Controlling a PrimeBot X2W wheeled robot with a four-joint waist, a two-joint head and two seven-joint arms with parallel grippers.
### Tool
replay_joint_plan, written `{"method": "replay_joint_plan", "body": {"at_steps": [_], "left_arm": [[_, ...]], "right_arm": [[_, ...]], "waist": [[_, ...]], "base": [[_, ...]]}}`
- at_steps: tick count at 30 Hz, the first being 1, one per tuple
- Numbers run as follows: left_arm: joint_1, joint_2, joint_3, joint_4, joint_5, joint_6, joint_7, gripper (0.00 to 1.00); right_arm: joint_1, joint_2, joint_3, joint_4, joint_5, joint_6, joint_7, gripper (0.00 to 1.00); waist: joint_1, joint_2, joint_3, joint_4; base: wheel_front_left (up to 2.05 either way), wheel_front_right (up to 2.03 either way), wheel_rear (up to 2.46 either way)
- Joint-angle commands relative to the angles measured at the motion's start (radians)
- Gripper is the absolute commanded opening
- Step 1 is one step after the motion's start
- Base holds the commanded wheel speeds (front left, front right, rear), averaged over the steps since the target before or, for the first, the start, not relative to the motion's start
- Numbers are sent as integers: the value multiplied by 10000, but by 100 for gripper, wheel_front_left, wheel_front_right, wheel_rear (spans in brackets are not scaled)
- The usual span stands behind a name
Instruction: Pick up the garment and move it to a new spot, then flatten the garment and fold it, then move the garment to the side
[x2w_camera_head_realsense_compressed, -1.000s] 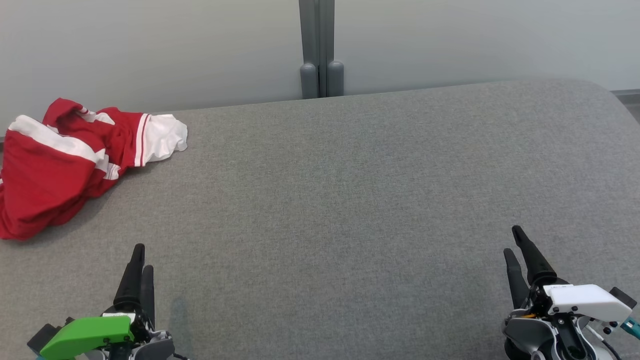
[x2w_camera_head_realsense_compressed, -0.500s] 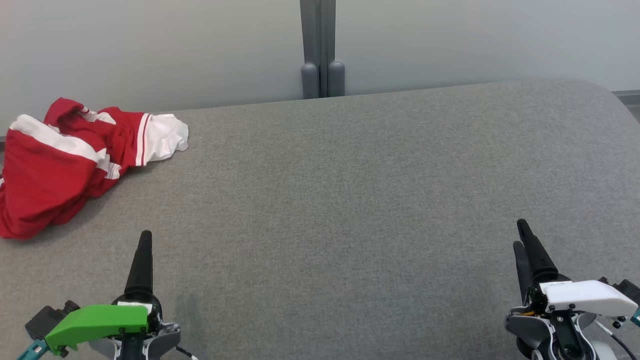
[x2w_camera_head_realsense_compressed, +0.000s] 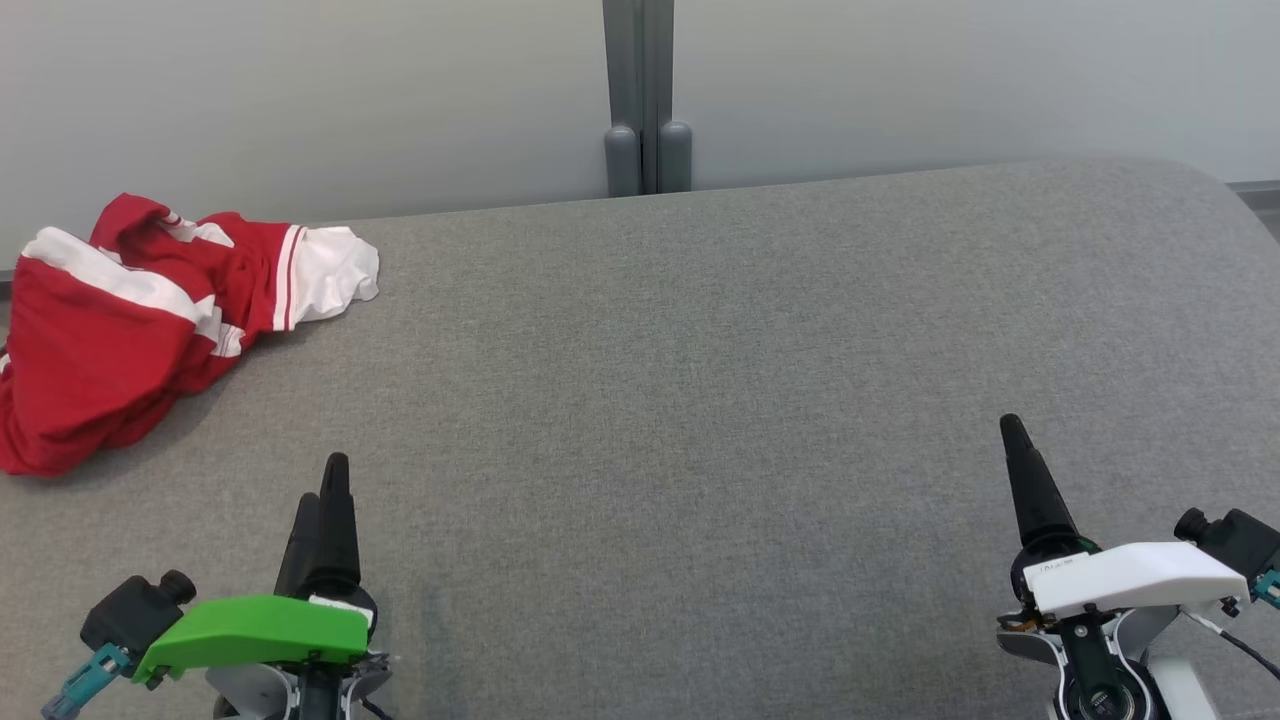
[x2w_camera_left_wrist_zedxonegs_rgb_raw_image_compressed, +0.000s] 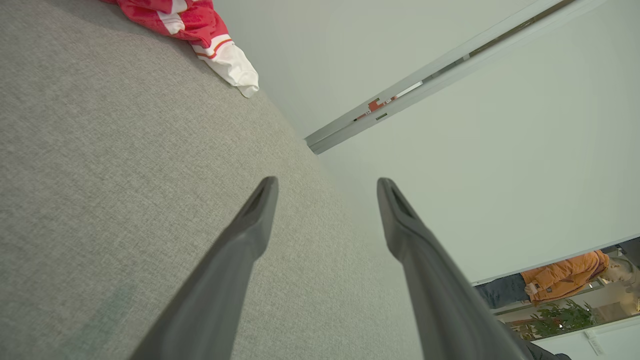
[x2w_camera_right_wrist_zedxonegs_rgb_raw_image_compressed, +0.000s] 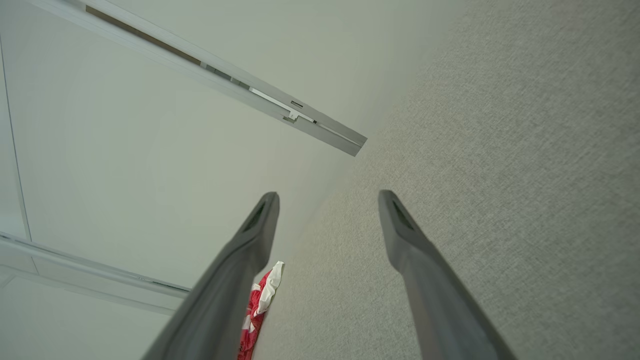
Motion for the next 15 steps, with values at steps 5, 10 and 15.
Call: {"method": "replay_joint_plan", "body": {"at_steps": [5, 10, 15], "left_arm": [[38, 72, -243, -237, 1490, 231, -249, 100], [134, 77, -424, -297, 2574, 298, -408, 100], [271, 82, -493, -390, 3436, 423, -573, 100]], "right_arm": [[38, -71, 165, -284, -1250, 2, -258, 100], [63, -76, 292, -311, -2291, 3, -420, 100], [73, -82, 423, -310, -3225, 3, -584, 100]], "waist": [[0, 0, 6, 5], [0, 0, 11, 9], [0, 0, 16, 7]], "base": [[0, 0, 0], [0, 0, 0], [0, 0, 0]]}}
